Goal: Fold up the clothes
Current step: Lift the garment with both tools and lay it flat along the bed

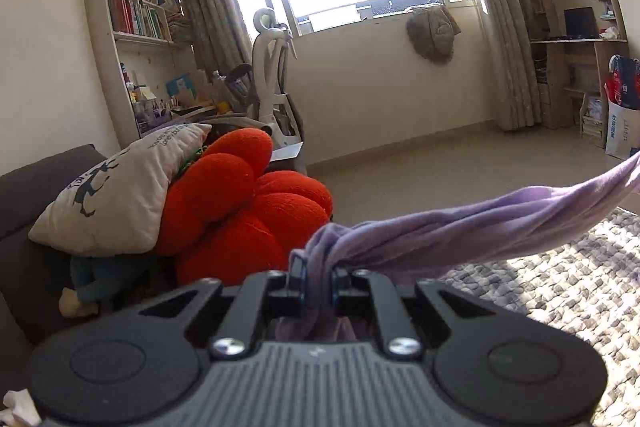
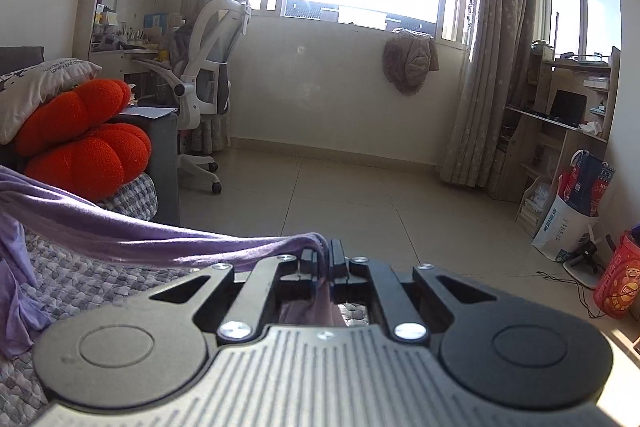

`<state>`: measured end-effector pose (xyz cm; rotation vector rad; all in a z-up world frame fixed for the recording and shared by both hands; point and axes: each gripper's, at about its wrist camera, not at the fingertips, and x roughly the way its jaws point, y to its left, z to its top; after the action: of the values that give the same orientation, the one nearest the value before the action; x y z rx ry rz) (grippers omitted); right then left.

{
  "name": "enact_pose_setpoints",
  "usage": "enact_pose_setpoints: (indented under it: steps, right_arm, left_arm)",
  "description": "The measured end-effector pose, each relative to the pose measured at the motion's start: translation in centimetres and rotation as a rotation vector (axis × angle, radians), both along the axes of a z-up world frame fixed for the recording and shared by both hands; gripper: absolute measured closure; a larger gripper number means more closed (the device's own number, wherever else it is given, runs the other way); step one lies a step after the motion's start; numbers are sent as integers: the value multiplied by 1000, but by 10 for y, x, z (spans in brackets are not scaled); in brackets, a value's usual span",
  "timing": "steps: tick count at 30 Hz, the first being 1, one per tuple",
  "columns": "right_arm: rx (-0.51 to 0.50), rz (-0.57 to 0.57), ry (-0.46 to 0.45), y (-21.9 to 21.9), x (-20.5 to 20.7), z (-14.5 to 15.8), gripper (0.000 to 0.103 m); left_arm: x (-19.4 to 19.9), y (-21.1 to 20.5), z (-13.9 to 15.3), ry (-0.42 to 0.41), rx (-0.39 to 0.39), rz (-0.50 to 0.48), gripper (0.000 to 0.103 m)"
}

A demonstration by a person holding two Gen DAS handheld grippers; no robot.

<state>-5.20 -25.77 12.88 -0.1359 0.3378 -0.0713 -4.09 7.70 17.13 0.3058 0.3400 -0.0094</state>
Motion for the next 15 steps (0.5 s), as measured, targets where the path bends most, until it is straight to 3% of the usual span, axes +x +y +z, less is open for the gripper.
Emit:
enact_pose_setpoints:
  steps: [5, 9, 15]
  right_arm:
    - [-60, 34, 87, 17, 11, -14, 97]
    - [-96, 8, 195, 16, 24, -31, 97]
    - [-85, -118, 285, -8, 43, -46, 97]
  left_arm:
    - [0, 30, 0, 50, -34, 27, 88]
    - [0, 41, -9, 92, -34, -10, 62]
    - [10, 50, -27, 199, -111, -83, 57]
